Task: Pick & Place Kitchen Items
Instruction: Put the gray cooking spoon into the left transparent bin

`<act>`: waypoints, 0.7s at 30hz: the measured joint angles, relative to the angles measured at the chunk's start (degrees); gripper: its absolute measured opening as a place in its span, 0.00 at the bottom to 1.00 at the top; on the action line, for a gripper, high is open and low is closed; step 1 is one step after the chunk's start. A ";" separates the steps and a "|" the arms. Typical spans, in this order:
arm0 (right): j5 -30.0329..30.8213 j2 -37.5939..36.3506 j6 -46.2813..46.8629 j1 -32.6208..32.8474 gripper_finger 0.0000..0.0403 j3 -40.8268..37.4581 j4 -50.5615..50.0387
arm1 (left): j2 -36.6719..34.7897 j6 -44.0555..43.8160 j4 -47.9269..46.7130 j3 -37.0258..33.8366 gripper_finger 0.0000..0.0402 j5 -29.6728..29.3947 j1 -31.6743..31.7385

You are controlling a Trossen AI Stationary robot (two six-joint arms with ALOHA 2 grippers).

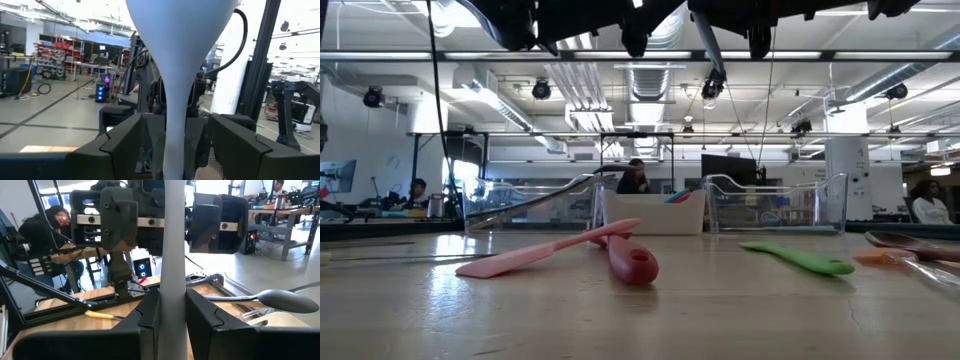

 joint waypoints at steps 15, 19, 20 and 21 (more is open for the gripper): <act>-1.49 0.00 0.57 -0.02 0.13 0.00 0.42 | 0.95 0.24 0.12 1.89 0.58 0.20 -0.12; -1.49 0.00 0.63 -0.02 0.13 0.00 0.42 | 0.95 0.24 0.48 2.21 0.53 -0.05 -0.12; -1.49 0.00 0.63 -0.02 0.13 0.00 0.42 | 0.95 0.24 0.43 2.36 0.50 -0.06 -0.12; -1.49 0.00 0.63 -0.02 0.13 0.00 0.42 | 0.95 0.22 0.35 2.53 0.47 -0.06 -0.12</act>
